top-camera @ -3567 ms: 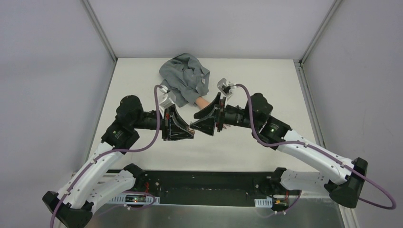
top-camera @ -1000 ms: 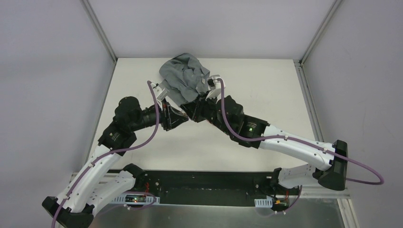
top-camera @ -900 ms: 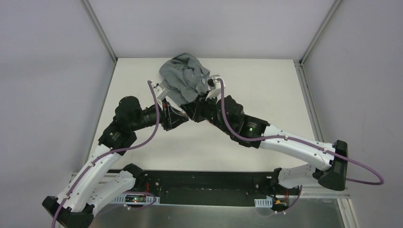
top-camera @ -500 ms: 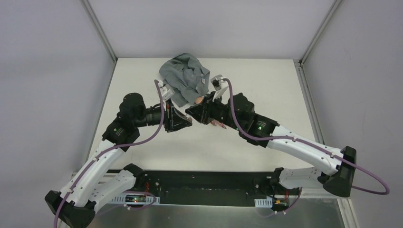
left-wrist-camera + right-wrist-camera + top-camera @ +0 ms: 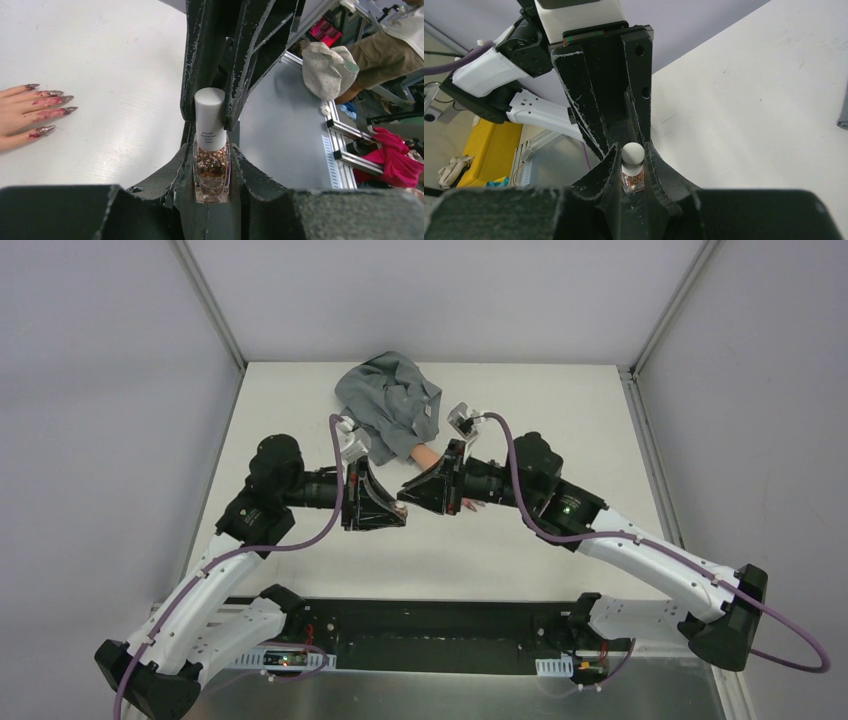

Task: Paint the nails
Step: Unscrew the nail polish bottle.

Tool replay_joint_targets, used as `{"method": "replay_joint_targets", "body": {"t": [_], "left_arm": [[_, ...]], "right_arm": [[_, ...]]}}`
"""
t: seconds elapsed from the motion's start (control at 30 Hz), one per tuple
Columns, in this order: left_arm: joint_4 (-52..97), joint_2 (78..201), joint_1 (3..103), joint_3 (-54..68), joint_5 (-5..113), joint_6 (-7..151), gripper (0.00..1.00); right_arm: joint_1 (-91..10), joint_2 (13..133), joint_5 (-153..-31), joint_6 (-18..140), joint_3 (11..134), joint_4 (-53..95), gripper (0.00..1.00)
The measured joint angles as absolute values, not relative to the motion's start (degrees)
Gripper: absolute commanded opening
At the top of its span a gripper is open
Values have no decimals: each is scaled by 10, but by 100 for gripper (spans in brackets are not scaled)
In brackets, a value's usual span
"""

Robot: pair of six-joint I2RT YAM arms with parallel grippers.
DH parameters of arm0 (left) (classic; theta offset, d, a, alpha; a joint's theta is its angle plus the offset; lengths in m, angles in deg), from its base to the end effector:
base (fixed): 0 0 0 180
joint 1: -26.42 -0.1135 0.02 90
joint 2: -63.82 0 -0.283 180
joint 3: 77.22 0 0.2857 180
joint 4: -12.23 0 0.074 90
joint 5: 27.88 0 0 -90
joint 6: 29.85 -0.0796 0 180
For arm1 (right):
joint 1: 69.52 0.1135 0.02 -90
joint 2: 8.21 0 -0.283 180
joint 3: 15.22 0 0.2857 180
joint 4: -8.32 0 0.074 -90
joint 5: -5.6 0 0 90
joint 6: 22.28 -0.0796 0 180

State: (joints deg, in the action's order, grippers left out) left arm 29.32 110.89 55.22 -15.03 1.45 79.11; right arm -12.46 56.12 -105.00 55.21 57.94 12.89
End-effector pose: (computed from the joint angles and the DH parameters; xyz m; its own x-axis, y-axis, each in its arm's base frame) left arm 0.1558 -0.1649 0.3913 -0.3532 0.0126 -0.9354 0.9355 0.0144 -0.3531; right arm 0.1548 0.2904 0.4235 -0.1721 0.1073 -0.9792 -0.9619 0.1959 0.1905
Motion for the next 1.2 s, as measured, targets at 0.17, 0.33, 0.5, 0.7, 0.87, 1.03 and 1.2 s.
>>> {"method": "replay_joint_targets", "body": {"t": [0.17,0.33,0.5,0.7,0.87,1.03,1.2], "left_arm": [[293,1105,552,-150,-14,792,0],[293,1099,552,-150,-34,794,0],[292,1098,552,-150,-31,797,0],[284,1086,552,-151,23,795,0],[282,1073,552,-154,98,786,0],[307,1075,552,-154,181,772,0],[316,1082,552,-154,219,770,0]], "right_arm": [[-130,561,-1104,562,579,122,0],[-131,561,-1141,568,579,113,0],[-130,560,-1133,561,579,112,56],[-128,520,-1048,534,551,114,68],[-128,499,-949,497,552,123,64],[-125,521,-893,462,562,141,58],[-105,572,-849,447,607,165,54]]}}
